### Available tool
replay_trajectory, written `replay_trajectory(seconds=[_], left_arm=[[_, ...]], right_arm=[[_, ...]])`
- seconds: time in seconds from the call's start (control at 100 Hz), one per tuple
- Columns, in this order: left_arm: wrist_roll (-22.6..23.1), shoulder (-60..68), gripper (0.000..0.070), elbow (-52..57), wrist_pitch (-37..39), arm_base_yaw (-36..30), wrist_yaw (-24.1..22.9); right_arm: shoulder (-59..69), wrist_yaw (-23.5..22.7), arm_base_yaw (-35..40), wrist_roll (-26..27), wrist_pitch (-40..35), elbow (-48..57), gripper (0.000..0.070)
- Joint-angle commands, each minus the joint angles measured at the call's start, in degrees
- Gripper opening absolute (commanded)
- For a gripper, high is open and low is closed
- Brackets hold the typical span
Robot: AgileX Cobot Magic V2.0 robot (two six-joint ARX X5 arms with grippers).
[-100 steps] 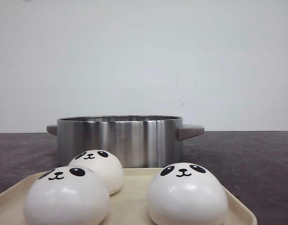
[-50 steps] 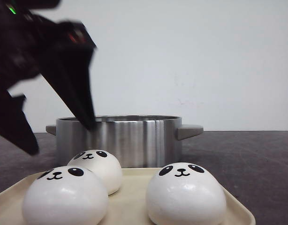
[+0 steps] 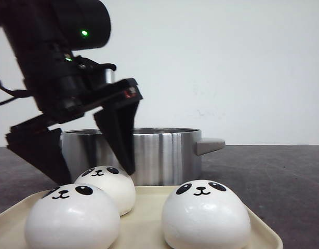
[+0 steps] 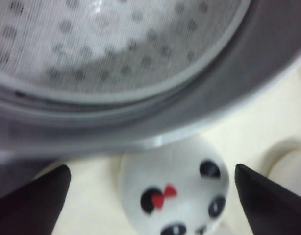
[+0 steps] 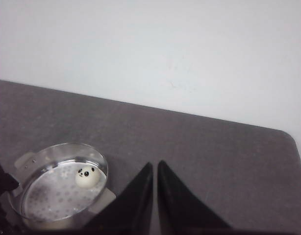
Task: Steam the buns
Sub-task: 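Lower the left gripper onto the far panda bun nearest it and grasp, then lift the bun with the left gripper and lower it into the pot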
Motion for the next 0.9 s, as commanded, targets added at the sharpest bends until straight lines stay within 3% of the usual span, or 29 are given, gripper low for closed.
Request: replay_trajectory(seconds=[0.0,0.12,0.16,0.21,0.29,0.3,0.53,0.68,0.78,0.89], left_arm=[[-1.3,2.3,0.0700,1.1,0.0,-0.8,-0.3],[-2.8,4.6,0.0700,1.2,-1.8,-0.8,-0.4],[-2.7,5.2,0.0638,1.2,-2.4,-0.8,-0.4],[-2.7,5.7,0.0458,1.2,-2.9,-0.8,-0.5],[-2.7,5.8,0.0028,1.2,-2.8,-0.8,-0.3],[-2.6,5.8,0.0000,1.3,-2.8,-0.8,-0.3],[-1.3,4.0,0.0010,7.0,-4.8,-1.6,-0.2],[-0.5,2.9,0.0010,14.6,-8.5,-2.8,0.1],[2.2,2.3,0.0010,20.3,-11.9,-4.2,0.7],[3.8,2.0,0.0010,27.1,-13.3,-4.9,-2.4]], right_arm=[[0.8,0.2,0.6,1.0,0.0,1.1,0.0009],[0.8,0.2,0.6,1.1,-0.2,1.1,0.0009],[0.8,0.2,0.6,1.1,-0.2,1.1,0.0009],[0.8,0.2,0.6,1.1,-0.2,1.1,0.0009],[0.8,0.4,0.6,1.3,-0.2,1.1,0.0009],[0.8,0.4,0.6,1.4,-0.2,1.1,0.0009],[0.9,0.5,0.6,1.7,-0.2,1.1,0.0009],[0.9,2.9,0.6,1.7,-0.4,1.1,0.0009],[0.9,3.0,0.6,1.7,-1.4,1.1,0.0009],[0.9,3.1,0.6,1.9,-2.3,1.1,0.0009]])
